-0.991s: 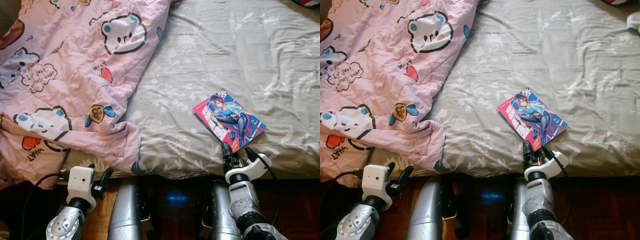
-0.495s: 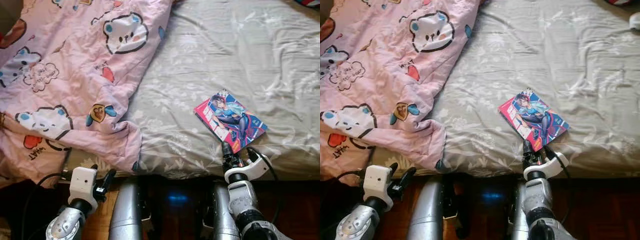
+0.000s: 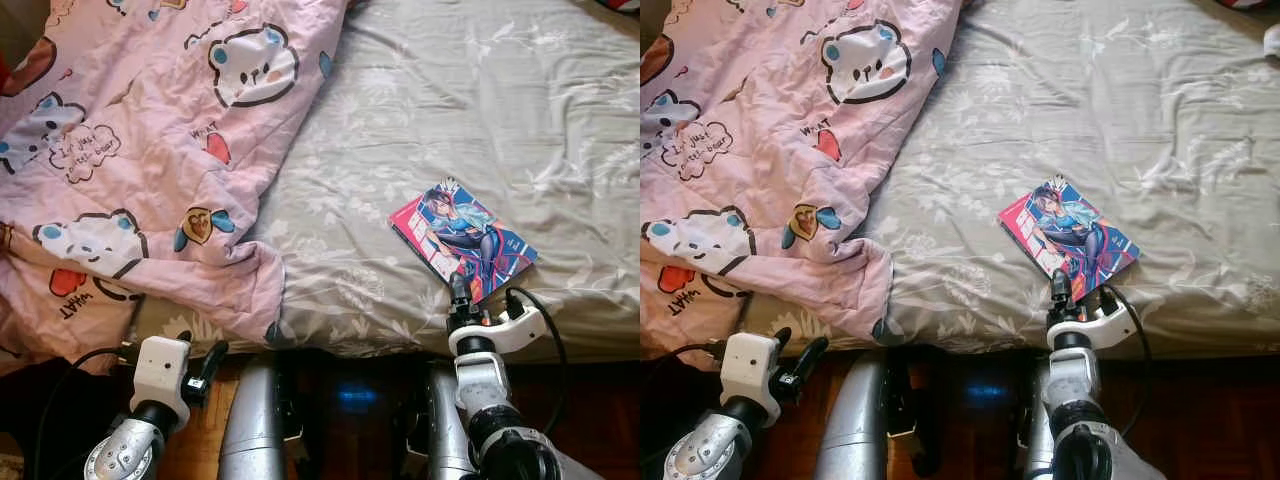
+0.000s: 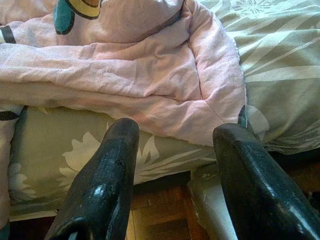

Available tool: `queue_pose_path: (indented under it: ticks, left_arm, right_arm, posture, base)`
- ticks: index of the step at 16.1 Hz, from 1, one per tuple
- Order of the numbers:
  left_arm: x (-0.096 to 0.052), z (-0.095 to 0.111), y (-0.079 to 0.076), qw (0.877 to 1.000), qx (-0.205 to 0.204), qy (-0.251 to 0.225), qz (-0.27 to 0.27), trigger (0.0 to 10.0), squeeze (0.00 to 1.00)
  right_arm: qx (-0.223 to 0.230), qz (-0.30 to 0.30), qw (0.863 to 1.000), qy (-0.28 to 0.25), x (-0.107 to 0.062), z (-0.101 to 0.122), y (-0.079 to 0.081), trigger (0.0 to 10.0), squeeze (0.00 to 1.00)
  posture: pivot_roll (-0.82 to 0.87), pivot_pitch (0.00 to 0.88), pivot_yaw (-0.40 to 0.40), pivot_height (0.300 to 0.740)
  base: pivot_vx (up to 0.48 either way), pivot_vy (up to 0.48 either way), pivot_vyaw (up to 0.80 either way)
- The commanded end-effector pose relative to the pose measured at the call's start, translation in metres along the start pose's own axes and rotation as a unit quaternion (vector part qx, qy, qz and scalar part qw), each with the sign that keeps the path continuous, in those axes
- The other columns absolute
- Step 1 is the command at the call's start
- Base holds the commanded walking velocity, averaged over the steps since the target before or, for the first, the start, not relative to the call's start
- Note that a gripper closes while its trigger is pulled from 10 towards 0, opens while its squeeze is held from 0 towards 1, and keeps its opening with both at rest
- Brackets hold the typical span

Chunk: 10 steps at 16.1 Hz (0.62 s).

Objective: Clean up the room

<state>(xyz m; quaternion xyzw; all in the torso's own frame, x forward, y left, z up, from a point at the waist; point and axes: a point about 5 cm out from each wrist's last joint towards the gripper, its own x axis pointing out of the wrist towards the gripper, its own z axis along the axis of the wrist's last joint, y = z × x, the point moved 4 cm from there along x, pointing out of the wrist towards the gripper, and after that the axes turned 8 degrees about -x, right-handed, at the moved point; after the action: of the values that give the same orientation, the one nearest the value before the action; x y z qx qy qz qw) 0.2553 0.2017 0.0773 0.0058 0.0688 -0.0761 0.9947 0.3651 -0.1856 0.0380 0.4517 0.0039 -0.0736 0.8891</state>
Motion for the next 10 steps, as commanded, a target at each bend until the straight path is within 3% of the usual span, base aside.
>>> queue_pose_path:
  ticks: [1,10]
  left_arm:
    - [-0.007,-0.010,0.004,1.000,0.012,0.024,0.007,10.0,0.00]
    - [-0.006,-0.012,0.001,1.000,0.013,0.028,0.006,10.0,0.00]
  right_arm:
    - [0.011,0.024,1.000,0.014,0.002,-0.009,0.011,0.0,0.00]
    - [0.007,0.010,1.000,0.024,-0.005,-0.014,0.001,0.0,0.00]
  posture:
    - [0.23,0.394,0.138,0.597]
    - [0.22,0.408,0.135,0.597]
  base:
    - [0.000,0.000,0.00]
    - [0.000,0.000,0.00]
